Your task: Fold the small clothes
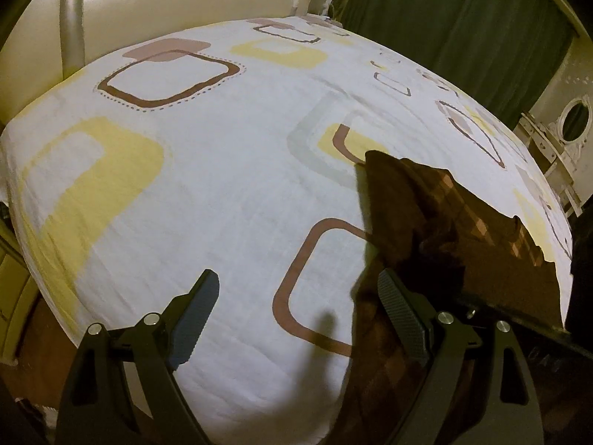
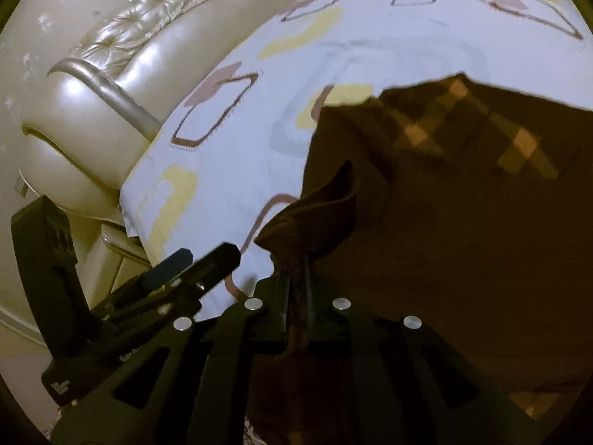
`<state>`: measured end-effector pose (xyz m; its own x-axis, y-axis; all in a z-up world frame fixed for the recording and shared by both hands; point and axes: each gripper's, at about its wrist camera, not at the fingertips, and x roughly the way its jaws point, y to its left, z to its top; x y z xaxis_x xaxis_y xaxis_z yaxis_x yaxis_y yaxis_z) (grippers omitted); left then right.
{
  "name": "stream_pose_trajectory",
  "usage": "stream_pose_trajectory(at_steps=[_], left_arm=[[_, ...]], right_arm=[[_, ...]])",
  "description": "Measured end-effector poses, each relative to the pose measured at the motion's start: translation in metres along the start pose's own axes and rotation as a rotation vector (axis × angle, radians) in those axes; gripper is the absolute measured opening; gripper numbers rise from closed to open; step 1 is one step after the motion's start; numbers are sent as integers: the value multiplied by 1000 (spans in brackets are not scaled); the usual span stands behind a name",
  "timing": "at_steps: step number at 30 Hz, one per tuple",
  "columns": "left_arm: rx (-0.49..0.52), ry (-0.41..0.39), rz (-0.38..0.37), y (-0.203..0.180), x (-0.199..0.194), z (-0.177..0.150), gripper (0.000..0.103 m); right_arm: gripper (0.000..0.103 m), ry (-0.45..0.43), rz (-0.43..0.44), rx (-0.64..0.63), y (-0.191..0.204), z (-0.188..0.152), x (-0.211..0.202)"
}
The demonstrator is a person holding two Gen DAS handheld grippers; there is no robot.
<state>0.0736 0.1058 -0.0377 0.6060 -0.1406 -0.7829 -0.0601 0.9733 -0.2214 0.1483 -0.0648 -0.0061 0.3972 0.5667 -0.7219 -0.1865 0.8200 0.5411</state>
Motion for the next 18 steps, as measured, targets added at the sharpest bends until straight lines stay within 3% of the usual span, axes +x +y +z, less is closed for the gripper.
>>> stream_pose_trajectory(at_steps=[6, 11, 15, 18], left_arm=[[-18, 3, 6, 5, 1, 0, 87], [-18, -8, -7, 3, -2, 1, 87], [-1, 3, -20, -2, 2, 0, 87], [7, -4, -41, -6, 1, 1, 87]], right_arm=[[24, 51, 55, 23, -9, -9, 6], [28, 51, 123, 24, -16, -19, -15], [28, -40, 116, 80, -43, -29, -63], [31, -176, 49, 171, -89, -40, -124]])
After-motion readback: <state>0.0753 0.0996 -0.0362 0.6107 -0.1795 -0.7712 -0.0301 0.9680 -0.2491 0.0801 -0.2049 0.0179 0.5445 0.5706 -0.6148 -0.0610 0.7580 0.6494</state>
